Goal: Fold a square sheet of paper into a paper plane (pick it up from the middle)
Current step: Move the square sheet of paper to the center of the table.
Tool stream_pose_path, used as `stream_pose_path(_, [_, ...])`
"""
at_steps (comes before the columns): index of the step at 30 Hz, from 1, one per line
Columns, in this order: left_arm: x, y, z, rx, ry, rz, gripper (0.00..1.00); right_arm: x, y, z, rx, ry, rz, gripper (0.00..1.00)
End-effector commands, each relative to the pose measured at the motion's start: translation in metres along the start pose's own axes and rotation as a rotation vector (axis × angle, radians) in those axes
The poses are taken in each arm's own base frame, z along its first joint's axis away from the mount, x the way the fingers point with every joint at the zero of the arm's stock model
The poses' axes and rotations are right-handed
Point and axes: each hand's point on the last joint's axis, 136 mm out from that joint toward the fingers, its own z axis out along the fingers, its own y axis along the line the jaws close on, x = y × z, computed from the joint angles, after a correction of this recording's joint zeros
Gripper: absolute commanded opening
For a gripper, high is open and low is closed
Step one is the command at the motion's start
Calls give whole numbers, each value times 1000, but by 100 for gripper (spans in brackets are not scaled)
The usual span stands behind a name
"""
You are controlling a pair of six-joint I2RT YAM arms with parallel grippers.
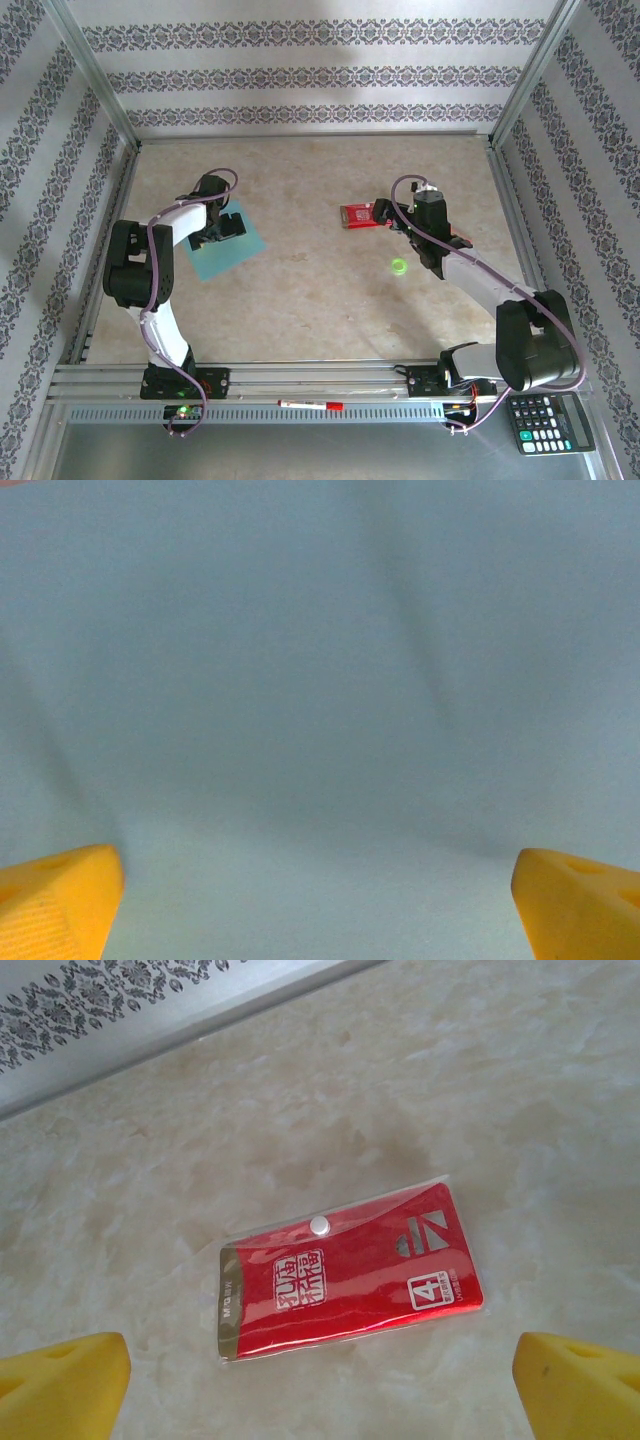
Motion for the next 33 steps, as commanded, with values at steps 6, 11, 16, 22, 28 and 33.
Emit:
stream_pose_path(6, [6,1,7,-6,38,-106,100,-2,10,10,-36,31,18,98])
stream_pose_path(11, [7,-2,14,2,49,-117,100,0,10,12,-36,41,17,98])
stream_pose_path(16, [18,-17,16,21,77,-38,100,1,9,11,-38,52,24,98])
stream_pose_path(22, [59,-79,1,131,150,222,100,-2,3,3,-34,47,46,98])
stream_pose_path(28, [110,-154,-31,283,202,584,100,-4,-1,-6,-32,52,63,98])
stream_pose_path(33, [90,-151,-44,213,131,534,100,-2,-7,-14,-14,59,62,98])
